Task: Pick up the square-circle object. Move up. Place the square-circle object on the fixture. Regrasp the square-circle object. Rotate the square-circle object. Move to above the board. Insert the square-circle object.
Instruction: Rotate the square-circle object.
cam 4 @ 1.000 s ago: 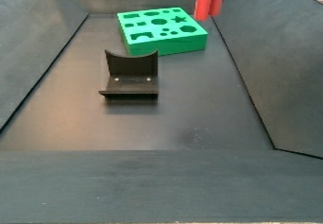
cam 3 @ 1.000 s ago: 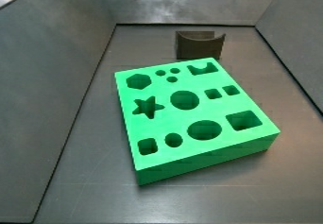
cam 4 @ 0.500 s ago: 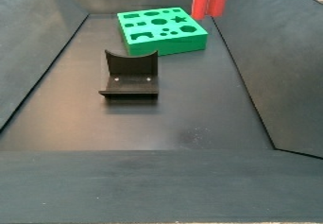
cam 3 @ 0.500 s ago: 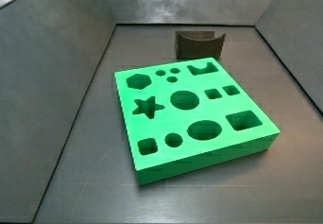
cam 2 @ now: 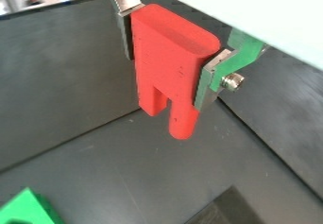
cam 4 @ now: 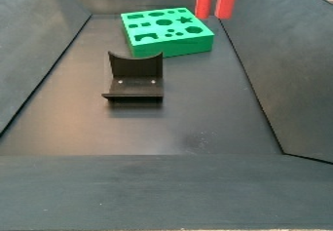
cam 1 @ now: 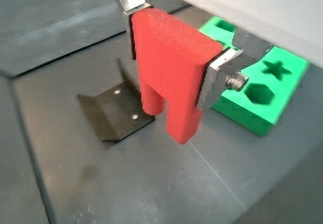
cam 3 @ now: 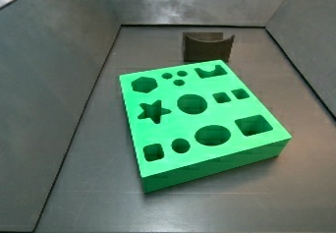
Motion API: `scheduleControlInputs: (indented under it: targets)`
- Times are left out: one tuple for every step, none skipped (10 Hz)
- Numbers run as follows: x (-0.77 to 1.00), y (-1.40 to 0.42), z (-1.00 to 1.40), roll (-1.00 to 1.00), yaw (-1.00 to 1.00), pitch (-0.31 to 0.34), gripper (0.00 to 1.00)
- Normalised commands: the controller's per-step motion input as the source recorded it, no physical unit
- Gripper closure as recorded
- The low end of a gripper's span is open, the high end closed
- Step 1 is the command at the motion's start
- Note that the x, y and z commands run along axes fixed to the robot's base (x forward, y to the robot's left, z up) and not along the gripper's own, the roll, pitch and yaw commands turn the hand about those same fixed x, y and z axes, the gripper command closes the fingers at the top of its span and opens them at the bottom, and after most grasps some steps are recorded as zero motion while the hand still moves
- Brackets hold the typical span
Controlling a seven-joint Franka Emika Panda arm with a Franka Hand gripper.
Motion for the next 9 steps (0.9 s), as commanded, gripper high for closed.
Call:
scheduleControlInputs:
  targets:
    - [0.0, 0.01, 0.01, -0.16, -0.76, 0.1, 1.0]
    - [0.01, 0.01, 0.01, -0.16, -0.46, 0.098, 1.0]
    - [0.01, 0.01, 0.01, -0.16, -0.31, 0.096, 1.0]
    - [0.01, 0.01, 0.02, -0.16, -0.21, 0.095, 1.0]
    - [0.0, 0.0, -1.0, -0.36, -0.14, 0.094, 1.0]
    - [0.01, 0.0, -1.0, -0.35, -0.1, 0.064, 1.0]
    - [0.02, 0.01, -1.0, -0.3, -0.08, 0.017, 1.0]
    - [0.01, 0.01, -1.0, -0.24, -0.07, -0.016, 1.0]
    - [0.01, 0.01, -1.0, -0.21, -0.06, -0.046, 1.0]
